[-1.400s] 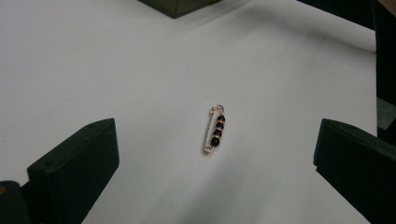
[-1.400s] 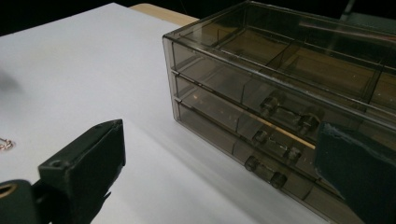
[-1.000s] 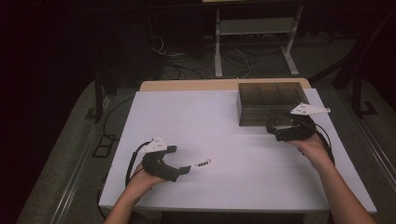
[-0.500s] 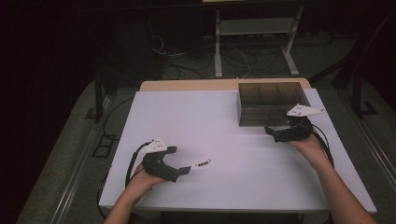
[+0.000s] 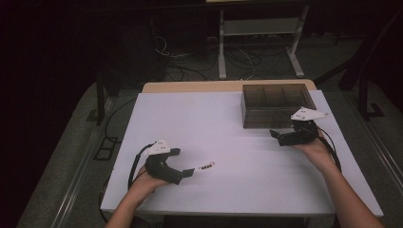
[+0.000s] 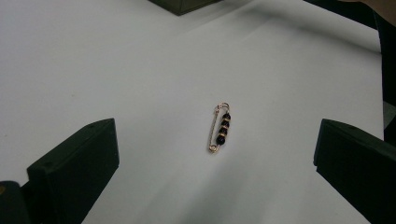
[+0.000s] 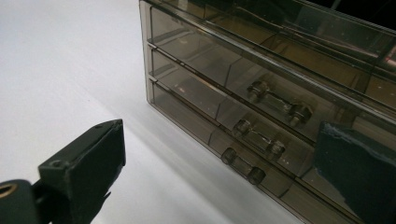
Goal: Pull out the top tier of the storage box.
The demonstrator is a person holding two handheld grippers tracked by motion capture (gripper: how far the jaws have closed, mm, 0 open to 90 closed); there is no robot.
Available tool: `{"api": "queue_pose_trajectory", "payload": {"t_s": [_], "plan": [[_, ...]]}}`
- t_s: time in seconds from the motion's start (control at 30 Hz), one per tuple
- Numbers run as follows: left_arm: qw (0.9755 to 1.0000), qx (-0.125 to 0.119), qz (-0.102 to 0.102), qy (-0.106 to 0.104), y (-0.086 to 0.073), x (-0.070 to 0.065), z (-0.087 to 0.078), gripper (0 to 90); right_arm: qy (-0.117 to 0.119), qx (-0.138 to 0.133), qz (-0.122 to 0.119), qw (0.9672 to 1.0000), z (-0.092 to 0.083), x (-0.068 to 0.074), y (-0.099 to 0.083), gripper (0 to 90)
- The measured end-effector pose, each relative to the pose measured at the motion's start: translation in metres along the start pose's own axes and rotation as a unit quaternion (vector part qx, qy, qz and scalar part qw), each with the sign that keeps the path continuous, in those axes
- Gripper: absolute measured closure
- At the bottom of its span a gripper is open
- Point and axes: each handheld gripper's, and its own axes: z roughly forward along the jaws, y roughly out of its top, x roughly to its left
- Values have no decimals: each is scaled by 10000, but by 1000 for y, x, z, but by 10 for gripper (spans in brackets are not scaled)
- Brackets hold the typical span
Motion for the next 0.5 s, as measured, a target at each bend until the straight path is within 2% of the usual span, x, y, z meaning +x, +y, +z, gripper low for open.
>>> {"api": "queue_pose_trajectory", "payload": {"t_s": [0.37,0.5], "plan": [[10000,-24,-1,54,0,0,-2,0,-190,15,-193,9996,-3,0,0,22],[10000,-9,13,50,0,-1,0,0,-223,-17,-195,9996,-5,0,0,22]]}}
